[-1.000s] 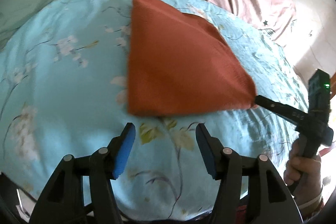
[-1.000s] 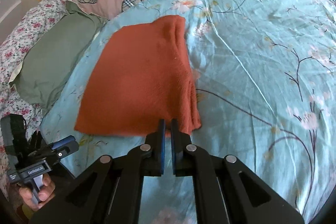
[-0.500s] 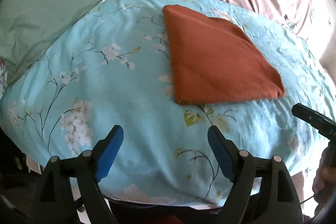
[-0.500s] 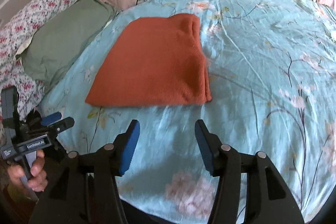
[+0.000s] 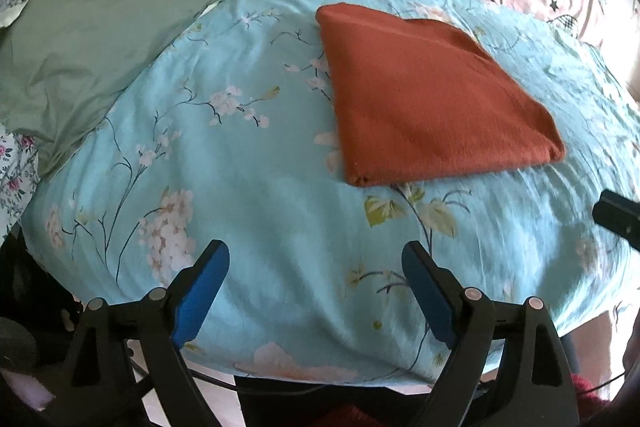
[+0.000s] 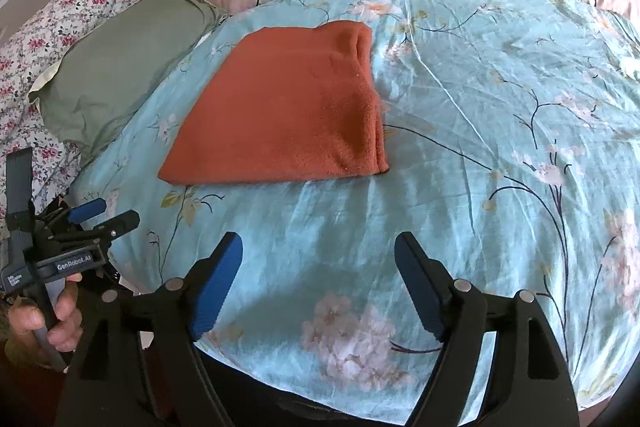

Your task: Fold small clothes

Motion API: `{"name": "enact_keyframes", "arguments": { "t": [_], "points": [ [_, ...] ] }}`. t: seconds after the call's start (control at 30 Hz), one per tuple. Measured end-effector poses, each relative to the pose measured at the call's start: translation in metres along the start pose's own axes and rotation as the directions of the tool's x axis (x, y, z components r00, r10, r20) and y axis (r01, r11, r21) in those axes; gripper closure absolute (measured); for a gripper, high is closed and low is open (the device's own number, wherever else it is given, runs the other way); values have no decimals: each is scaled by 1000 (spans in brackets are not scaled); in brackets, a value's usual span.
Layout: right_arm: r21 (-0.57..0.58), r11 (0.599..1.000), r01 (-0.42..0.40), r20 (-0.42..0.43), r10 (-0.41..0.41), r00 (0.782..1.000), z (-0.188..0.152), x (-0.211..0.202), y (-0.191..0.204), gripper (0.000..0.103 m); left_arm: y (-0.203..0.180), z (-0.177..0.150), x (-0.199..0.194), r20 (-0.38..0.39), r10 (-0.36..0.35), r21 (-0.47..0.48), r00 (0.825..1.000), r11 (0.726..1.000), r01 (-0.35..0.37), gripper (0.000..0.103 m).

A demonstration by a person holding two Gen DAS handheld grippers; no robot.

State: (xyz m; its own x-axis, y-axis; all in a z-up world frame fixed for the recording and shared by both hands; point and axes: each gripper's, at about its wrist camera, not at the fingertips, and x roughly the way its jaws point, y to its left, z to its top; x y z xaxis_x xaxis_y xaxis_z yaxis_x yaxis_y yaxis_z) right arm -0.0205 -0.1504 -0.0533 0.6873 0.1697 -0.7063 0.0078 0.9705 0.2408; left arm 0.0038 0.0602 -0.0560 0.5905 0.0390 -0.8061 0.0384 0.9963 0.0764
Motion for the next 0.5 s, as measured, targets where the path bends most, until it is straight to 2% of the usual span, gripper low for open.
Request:
{"name": "enact_keyframes", "arguments": {
  "t": [0.13,0.27,0.5],
  "points": [
    [-1,1000,1,-5,-1,1000,1,4,0,23,-2,7,4,-1,50,15,999,999,-50,14],
    [-10,1000,-12,-24,12,1000,3,10,3,22,0,13,5,-3,44,3,999,999,-44,13],
    [-62,998,-34,-36,31,999,18,17,16,20,-12,35,6,18,93,45,996,995,-94,13]
  ]
}}
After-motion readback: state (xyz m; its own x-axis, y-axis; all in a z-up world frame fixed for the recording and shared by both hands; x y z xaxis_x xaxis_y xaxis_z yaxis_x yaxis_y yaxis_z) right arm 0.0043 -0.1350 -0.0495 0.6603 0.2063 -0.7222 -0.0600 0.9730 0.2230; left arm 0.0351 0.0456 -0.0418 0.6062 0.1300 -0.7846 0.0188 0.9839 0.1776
